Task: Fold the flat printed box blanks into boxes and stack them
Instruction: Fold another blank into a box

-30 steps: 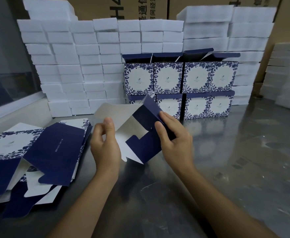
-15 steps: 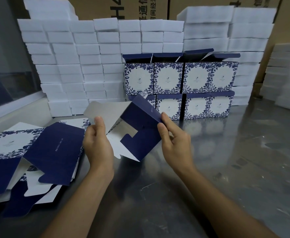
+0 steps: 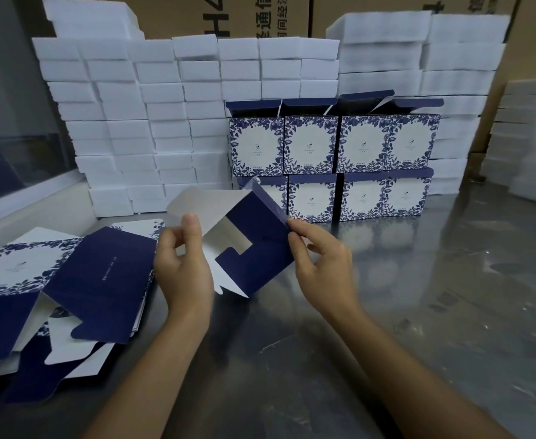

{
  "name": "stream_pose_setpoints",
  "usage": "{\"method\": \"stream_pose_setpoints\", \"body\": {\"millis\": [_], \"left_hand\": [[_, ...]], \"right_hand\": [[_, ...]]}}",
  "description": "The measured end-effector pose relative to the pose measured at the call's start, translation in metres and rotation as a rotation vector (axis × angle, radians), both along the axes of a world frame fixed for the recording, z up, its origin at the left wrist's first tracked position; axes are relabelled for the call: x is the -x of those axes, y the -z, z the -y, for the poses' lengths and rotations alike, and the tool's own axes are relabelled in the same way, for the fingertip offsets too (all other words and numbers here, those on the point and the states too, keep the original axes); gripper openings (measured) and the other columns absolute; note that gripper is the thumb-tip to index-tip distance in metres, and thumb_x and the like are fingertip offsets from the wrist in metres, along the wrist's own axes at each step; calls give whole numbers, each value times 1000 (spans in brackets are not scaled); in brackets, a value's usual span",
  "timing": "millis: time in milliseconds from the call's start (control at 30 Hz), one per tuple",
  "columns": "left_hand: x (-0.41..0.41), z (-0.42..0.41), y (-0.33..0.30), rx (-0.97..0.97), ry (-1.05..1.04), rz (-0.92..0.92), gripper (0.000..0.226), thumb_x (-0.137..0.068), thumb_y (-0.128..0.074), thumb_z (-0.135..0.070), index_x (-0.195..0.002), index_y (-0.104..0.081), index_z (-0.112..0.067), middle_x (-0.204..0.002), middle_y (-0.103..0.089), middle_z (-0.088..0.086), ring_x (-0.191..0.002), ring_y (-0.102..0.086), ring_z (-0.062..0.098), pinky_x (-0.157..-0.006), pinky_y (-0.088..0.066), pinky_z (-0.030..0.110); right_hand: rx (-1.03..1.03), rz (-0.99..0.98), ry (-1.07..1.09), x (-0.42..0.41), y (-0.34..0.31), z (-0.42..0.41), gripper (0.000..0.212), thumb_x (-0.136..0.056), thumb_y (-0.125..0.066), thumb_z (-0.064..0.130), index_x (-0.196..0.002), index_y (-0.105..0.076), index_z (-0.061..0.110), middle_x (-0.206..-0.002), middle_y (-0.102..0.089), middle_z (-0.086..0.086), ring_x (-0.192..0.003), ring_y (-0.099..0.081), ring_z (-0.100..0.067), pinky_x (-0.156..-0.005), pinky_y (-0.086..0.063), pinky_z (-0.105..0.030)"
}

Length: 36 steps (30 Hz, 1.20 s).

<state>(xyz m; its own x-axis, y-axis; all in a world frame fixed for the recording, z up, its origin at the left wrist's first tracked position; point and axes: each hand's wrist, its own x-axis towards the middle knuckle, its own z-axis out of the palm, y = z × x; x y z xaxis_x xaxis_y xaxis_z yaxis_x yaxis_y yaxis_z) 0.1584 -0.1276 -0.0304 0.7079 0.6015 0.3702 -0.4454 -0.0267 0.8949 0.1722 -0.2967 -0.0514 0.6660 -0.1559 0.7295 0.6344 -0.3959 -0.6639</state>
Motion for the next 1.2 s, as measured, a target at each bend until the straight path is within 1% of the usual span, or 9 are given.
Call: {"method": "stream_pose_setpoints", "body": {"millis": [200,367,500,600,667,733,867,1033,1200], "left_hand": [[2,4,5,-253,22,98,33,-85,-53,-63,-75,-53,-31,-85,-59,-6,-83,-56,15,-76,-45,31],[3,8,7,-384,42,121,37,-82,-52,-65,-80,-57,-28,-94,-61,-1,-87,-57,6,-76,-42,14],[5,12,9,-502,54,172,32,-85,-54,-61,-79,-56,-29,-91,-57,-8,-88,-57,3,-73,-37,5],[8,17,10,-589,53,196,34,-88,-52,-57,-83,-58,-24,-92,-55,-9,-89,-57,7,-71,-41,12],[10,18,8,-595,92,235,26,-91,-47,-51,-87,-57,-28,-93,-54,-8,-90,-56,4,-72,-40,10],[12,18,7,-533,189,288,25,-94,-39,-48,-96,-56,-29,-99,-55,-3,-95,-55,1,-78,-41,11],[13,22,4,-323,296,190,32,-93,-34,-54,-105,-55,-33,-110,-60,-2,-102,-58,10,-84,-46,29],[8,22,11,-460,166,153,24,-93,-52,-43,-102,-45,-21,-93,-54,-13,-86,-54,-10,-71,-41,5],[3,14,17,-653,101,87,35,-92,-44,-50,-86,-43,-16,-85,-51,3,-76,-51,12,-64,-42,22]], "right_hand": [[-16,-50,-102,1,0,-3,44,-97,-52,17,-140,-55,26,-128,-61,16,-120,-57,-2,-97,-51,-25],[-7,-42,-107,0,-2,0,46,-99,-54,28,-144,-47,37,-129,-50,27,-124,-52,-8,-102,-49,-45],[0,-37,-101,4,-8,-1,39,-99,-54,37,-137,-49,43,-135,-47,10,-130,-46,-3,-107,-42,-24],[-14,-61,-86,7,-13,-2,15,-99,-58,31,-109,-58,42,-129,-49,7,-122,-42,13,-98,-32,-4],[-68,-87,-60,6,-14,-1,3,-99,-61,27,-98,-63,27,-123,-53,4,-114,-48,9,-96,-36,-9],[-120,-98,-38,5,-13,1,17,-98,-60,28,-100,-65,12,-115,-58,-2,-107,-54,-4,-93,-42,-19],[-204,-79,-42,7,-18,1,15,-98,-59,29,-84,-58,22,-99,-61,-8,-90,-55,-14,-82,-42,-22],[-224,-83,-30,8,-19,-2,17,-98,-60,31,-82,-57,27,-95,-61,-6,-85,-54,-10,-76,-41,-16],[-256,-99,-64,9,-20,-1,16,-97,-61,29,-82,-58,26,-94,-62,-6,-83,-54,-9,-73,-43,-18]]}}
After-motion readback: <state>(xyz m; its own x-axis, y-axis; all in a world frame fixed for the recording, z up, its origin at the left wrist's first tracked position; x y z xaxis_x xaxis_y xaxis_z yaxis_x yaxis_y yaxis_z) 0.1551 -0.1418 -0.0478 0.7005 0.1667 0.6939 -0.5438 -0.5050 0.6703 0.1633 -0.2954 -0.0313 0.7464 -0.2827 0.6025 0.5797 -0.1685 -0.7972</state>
